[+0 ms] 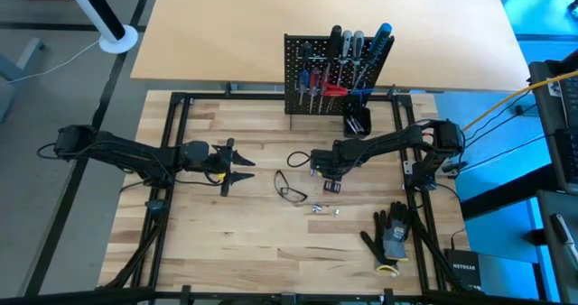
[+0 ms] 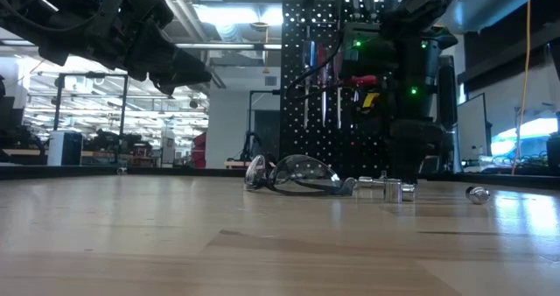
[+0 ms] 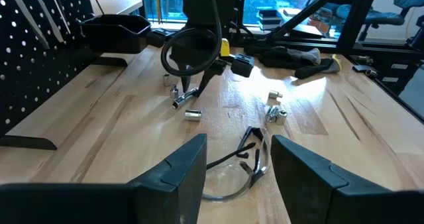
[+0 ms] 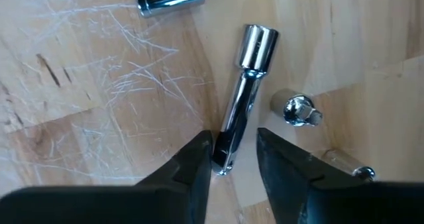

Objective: Hang tools onto peg board
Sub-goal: Put the silver extension bar in the black bin on the peg board

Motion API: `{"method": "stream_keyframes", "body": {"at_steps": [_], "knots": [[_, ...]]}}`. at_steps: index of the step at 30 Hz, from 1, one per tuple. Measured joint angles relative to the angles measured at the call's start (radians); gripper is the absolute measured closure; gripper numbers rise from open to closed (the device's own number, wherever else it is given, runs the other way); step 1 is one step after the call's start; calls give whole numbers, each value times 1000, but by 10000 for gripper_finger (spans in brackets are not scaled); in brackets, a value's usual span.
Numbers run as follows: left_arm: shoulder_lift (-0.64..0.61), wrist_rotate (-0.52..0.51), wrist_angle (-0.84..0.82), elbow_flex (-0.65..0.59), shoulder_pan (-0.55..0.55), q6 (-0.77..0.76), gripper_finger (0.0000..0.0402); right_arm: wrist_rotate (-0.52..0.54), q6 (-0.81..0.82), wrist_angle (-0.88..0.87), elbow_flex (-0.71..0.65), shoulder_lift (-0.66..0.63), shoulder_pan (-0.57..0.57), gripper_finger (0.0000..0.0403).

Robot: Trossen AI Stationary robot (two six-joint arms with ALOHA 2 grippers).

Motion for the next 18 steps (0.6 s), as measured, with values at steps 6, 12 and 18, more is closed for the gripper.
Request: {"method": "stream_keyframes", "body": {"at_steps": [6, 12, 18], "knots": [[0, 0, 0, 0, 0, 0, 243, -6, 0, 3, 0, 0, 1, 347], [0, 0, 0, 0, 0, 0, 243, -6, -11, 11, 3, -3, 1, 378], [0, 0, 0, 0, 0, 0, 243, -13, -12, 8, 1, -12, 1, 380]]}}
